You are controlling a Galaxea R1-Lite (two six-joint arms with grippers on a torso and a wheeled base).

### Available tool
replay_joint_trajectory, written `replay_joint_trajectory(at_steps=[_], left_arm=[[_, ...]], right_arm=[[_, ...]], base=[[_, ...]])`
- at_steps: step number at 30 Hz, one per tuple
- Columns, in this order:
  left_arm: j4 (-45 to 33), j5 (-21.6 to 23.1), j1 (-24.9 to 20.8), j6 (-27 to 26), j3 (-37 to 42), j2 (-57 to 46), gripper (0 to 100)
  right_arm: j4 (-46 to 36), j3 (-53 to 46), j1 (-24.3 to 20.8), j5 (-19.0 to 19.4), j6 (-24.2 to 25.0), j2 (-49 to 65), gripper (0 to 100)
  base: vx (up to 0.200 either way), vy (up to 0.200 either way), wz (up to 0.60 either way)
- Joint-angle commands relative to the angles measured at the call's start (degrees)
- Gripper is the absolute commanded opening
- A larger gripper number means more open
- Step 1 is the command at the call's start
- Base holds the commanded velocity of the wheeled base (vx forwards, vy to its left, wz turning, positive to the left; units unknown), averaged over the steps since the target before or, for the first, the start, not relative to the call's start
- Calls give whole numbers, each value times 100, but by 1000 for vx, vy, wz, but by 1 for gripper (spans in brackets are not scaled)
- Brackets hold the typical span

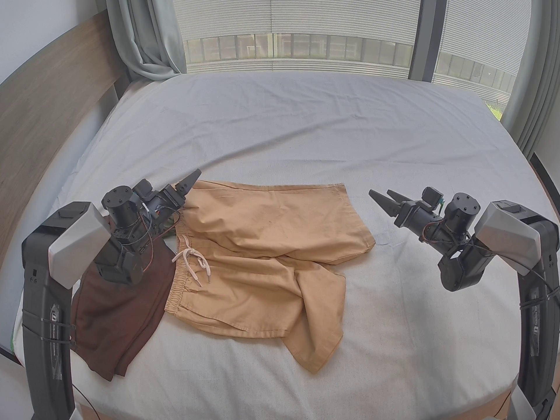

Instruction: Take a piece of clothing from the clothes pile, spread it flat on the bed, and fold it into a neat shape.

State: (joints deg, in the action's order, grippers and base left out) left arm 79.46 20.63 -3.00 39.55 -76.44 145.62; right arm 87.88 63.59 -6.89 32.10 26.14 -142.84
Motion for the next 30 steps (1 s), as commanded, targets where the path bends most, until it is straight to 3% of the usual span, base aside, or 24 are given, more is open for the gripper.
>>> replay_joint_trajectory(at_steps=[1, 9, 14, 23, 26, 30], left_arm=[[-97, -191, 124, -175, 6, -33, 100], [-132, -366, 265, -465, 313, -183, 100], [-36, -261, 414, -711, 1324, -728, 100], [720, 767, 493, -747, 3354, -1738, 100], [914, 873, 458, -773, 3662, -1782, 100], [922, 890, 405, -1318, 3908, -1730, 100]], right_arm=[[62, -927, -243, -116, -364, 502, 100], [62, -1560, -427, -125, -619, 757, 100], [71, -1771, -489, -116, -698, 880, 100], [45, -2720, -507, -90, -724, 1083, 100], [45, -2861, -507, -90, -742, 1030, 100], [36, -3124, -542, -63, -715, 1030, 100]], base=[[0, 0, 0], [0, 0, 0], [0, 0, 0], [0, 0, 0], [0, 0, 0], [0, 0, 0]])
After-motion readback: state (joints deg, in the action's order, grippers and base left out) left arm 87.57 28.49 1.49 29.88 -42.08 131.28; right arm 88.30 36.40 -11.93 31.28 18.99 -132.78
